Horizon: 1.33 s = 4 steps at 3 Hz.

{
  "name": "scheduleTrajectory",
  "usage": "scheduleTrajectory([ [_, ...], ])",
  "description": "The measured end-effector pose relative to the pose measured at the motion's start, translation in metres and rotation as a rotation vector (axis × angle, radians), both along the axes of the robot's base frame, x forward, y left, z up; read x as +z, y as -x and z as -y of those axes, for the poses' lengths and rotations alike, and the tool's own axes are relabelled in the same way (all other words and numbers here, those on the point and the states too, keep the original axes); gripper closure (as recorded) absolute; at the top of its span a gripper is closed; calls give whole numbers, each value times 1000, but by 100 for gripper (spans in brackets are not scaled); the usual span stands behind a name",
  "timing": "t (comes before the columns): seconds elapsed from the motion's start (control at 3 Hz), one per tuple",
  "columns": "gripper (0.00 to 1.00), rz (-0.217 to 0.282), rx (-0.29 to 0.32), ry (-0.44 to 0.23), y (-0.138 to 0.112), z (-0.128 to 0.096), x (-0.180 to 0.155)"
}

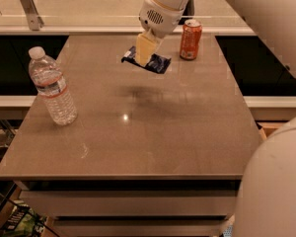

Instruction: Pick rxbar blueberry

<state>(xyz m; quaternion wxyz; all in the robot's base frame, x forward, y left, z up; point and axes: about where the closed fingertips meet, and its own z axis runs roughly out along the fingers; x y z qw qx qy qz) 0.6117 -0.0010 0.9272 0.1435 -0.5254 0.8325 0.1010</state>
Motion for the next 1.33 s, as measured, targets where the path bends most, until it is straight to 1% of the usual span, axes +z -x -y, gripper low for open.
scheduleTrajectory([
  [0.33, 100, 19, 13, -3, 18, 3, -1],
  [0.67, 100, 53, 22, -11, 37, 8, 0],
  [1.0, 100, 111, 28, -28, 48, 14, 7],
  [1.33, 100, 150, 21, -33, 49, 21, 15],
])
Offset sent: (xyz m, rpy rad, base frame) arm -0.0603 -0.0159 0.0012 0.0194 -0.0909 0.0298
